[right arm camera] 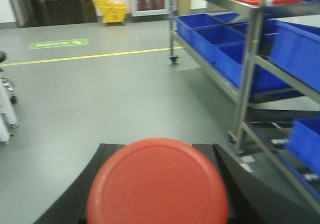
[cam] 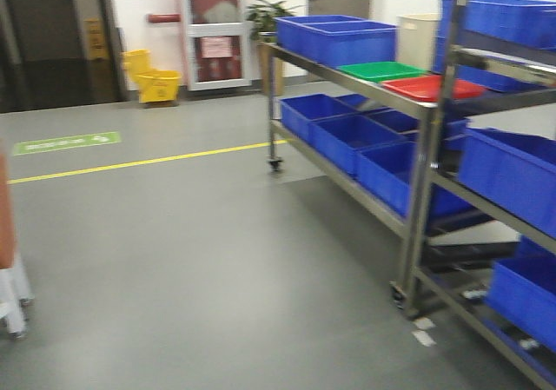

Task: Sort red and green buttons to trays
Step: 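Drive the base to the green and red trays holding both buttons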

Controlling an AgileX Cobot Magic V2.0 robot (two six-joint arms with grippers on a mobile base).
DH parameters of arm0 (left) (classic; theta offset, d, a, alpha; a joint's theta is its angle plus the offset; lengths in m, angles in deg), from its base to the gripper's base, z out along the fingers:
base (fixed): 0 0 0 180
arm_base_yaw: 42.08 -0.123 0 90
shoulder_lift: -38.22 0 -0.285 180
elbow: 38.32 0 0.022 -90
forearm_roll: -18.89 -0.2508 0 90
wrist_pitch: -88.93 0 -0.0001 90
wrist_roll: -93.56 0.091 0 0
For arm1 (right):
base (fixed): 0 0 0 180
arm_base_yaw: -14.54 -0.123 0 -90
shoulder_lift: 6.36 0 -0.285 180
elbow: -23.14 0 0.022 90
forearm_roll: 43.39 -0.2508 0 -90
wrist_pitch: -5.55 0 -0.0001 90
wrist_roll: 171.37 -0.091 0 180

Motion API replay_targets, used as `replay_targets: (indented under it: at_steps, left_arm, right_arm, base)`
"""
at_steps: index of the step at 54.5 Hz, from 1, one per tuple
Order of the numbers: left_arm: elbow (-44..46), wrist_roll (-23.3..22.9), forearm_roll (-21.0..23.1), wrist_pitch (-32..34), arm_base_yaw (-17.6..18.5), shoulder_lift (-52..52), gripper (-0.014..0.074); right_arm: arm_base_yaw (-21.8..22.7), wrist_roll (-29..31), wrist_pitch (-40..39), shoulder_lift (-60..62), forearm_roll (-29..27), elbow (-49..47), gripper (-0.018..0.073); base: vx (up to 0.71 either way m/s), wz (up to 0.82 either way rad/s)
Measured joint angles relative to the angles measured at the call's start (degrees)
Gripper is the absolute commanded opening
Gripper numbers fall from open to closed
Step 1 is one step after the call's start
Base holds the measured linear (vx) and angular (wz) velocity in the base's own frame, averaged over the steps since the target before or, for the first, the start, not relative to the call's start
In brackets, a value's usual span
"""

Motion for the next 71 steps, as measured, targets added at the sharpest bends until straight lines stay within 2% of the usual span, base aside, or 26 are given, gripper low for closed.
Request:
replay_targets:
  at_steps: [21,71]
  left_arm:
    - [0.0,0.0,0.0,-0.06,0.0,-0.22,0.0003]
    - [0.0,0.0,0.0,-0.06,0.0,-0.3,0.0003]
  right_arm:
    - [0.0,0.0,0.24,0.0,-0.05,0.0,0.0]
    - [0.0,0.0,0.57,0.0,-0.05,0.0,0.0]
  base:
    - [0.29,0.46]
    - [0.52,0.08]
